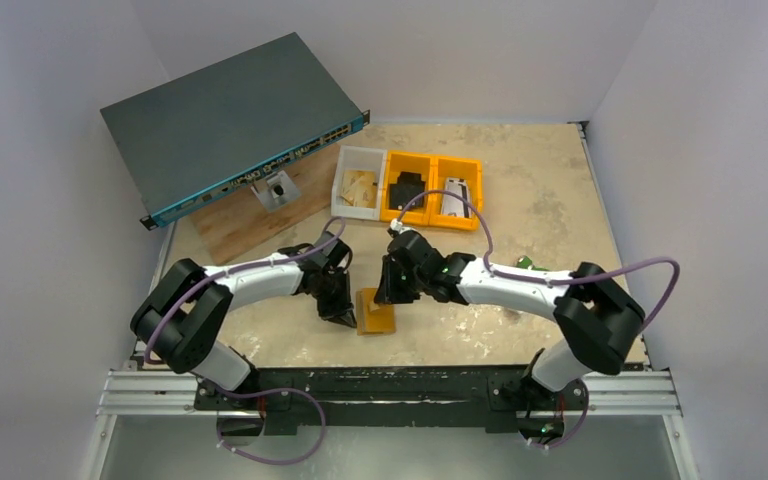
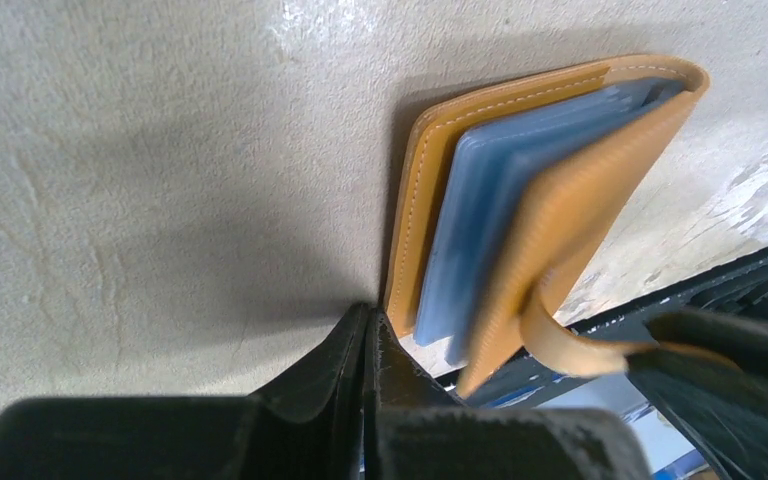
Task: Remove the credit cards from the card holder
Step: Close the card holder at the center of the board.
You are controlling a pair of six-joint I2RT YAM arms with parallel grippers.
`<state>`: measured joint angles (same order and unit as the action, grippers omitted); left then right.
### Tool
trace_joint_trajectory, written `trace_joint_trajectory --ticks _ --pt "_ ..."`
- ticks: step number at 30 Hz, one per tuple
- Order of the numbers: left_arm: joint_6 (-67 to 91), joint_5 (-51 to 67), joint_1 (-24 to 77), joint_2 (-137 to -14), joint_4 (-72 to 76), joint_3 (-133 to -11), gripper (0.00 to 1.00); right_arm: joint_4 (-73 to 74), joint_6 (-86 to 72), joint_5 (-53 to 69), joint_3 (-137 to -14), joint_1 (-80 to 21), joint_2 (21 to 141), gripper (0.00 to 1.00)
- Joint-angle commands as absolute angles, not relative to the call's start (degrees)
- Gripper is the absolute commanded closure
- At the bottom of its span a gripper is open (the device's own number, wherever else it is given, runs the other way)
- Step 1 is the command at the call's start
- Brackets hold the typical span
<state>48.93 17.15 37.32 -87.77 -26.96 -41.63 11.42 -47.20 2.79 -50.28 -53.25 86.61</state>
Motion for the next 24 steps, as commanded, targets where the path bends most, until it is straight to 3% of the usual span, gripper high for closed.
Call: trace_joint_trajectory --ticks 1,6,13,16,24 --pt "48.3 13.0 37.8 -85.9 -26.7 -40.4 1.0 8.5 -47.8 2.9 -53.4 -53.4 90.7 0.99" --pt "48.3 13.0 37.8 -83.5 -26.7 -40.3 1.0 8.2 -48.3 2.9 -54.4 -53.4 93.9 0.94" --pt "48.3 13.0 37.8 -79.6 -26.7 -39.9 1.0 7.3 -48.9 3.7 -54.4 -53.4 92.2 0.62" --pt "48.3 13.0 37.8 -78.2 -26.7 -40.1 1.0 7.0 -49.2 4.3 -54.8 -53.5 91.2 0.53" --pt "48.3 13.0 36.9 -71.2 -26.7 -41.4 1.0 5.2 -50.8 6.9 -55.4 -53.4 90.5 0.42"
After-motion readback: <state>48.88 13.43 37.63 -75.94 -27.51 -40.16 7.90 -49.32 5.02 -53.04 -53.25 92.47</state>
